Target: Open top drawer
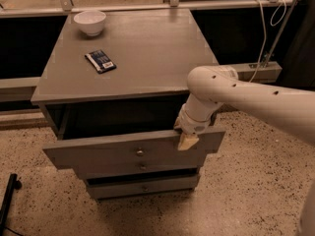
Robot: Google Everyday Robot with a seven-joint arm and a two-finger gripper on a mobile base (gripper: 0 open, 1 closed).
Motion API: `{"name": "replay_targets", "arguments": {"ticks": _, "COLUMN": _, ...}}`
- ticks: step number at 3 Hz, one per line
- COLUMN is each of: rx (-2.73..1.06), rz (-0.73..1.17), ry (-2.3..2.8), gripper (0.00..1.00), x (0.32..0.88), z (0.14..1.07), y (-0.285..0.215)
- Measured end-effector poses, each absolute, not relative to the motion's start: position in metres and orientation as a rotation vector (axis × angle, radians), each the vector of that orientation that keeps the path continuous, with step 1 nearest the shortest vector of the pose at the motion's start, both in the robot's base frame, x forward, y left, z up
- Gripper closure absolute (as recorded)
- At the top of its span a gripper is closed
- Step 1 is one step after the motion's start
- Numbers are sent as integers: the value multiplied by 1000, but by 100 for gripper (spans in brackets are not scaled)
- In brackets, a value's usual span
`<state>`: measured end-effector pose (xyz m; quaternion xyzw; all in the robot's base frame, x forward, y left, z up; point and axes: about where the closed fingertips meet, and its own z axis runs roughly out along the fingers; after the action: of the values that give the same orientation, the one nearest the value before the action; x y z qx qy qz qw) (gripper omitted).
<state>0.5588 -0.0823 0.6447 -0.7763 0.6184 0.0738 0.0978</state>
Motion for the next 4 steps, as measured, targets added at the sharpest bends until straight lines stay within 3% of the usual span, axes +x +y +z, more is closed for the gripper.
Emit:
{"name": "replay_targets", "arguments": {"ticks": 1, "rx": -2305, "rz": 226, "ry": 1827, "gripper": 48, "x": 555, "z": 646, "y": -82}}
{"name": "replay_targets", "arguments": {"ticks": 2, "rx": -2362, "rz": 265, "ry": 1770, "gripper": 32, "x": 516, "z": 665, "y": -87}}
{"name": "replay_targets", "arguments": {"ticks": 3, "rx": -2388, "rz": 288, "ry": 1653, "gripper": 8, "x": 475, "z": 695, "y": -90}}
{"name": "replay_targets", "arguments": {"ticks": 4, "rx": -2392, "rz": 285, "ry": 1630, "gripper": 0, "x": 470, "z": 700, "y": -92}}
